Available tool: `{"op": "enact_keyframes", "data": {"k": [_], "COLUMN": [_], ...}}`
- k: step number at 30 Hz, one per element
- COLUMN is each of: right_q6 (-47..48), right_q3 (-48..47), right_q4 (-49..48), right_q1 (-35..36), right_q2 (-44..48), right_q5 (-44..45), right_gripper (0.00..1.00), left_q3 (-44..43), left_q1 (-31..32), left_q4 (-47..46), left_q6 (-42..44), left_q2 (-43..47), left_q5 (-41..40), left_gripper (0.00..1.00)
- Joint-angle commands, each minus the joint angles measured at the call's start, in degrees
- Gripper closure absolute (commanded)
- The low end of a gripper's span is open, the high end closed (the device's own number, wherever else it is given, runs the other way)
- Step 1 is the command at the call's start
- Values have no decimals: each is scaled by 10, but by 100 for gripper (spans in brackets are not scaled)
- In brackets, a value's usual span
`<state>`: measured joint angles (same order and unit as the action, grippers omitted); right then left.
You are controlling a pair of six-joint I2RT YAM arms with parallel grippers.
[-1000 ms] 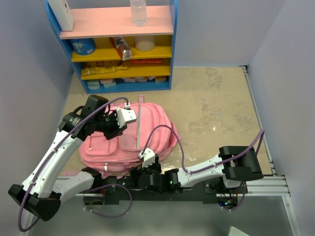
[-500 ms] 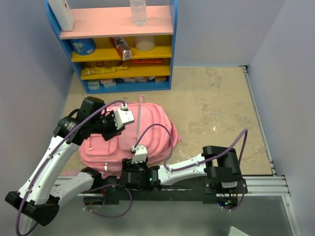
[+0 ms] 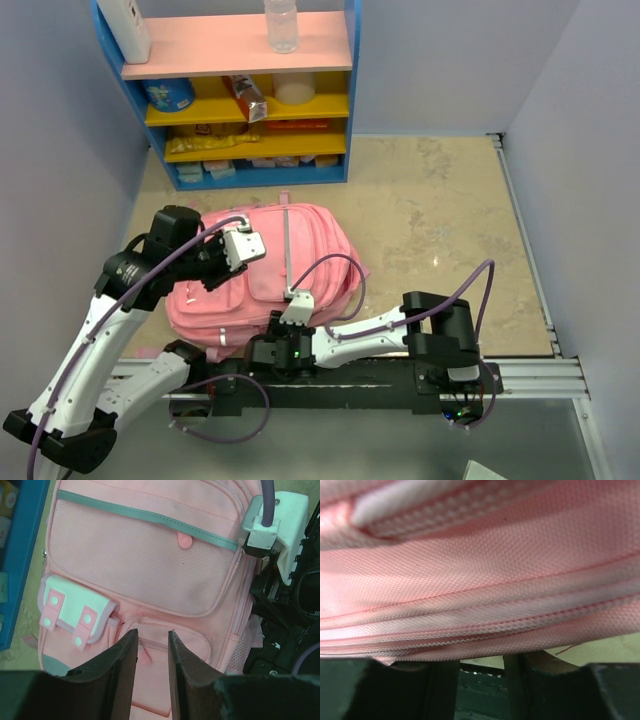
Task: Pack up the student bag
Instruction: Zip the student bag at the center of the board.
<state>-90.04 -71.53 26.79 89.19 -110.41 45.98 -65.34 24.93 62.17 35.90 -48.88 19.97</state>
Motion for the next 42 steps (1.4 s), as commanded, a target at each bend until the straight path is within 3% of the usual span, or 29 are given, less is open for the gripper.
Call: {"op": "enact_keyframes", "data": {"k": [1, 8, 18, 26, 33, 42], "right_q6": [-23, 28, 99, 176, 248, 295], "right_q3": [-11, 18, 18, 64, 117, 147], "right_q4": [80, 64, 32, -39, -121, -181], "right_q1": [-12, -5, -1, 25, 34, 35], "right_q2": [2, 7, -17, -9, 14, 23], "right_q5": [47, 59, 63, 94, 102, 87], "right_gripper": [65, 72, 60, 59, 48, 53], "left_q3": [7, 14, 27, 75, 118, 134], "left_q1": [1, 2, 1, 1, 1, 1], "left_q4": [-12, -21, -18, -77, -138, -168], "left_q6": [15, 10, -5, -36, -73, -73], "left_q2": [4, -8, -26, -49, -93, -106], "left_q5": [-10, 1, 22, 17, -13, -16], "left_gripper": [65, 65, 61, 57, 58, 58]}}
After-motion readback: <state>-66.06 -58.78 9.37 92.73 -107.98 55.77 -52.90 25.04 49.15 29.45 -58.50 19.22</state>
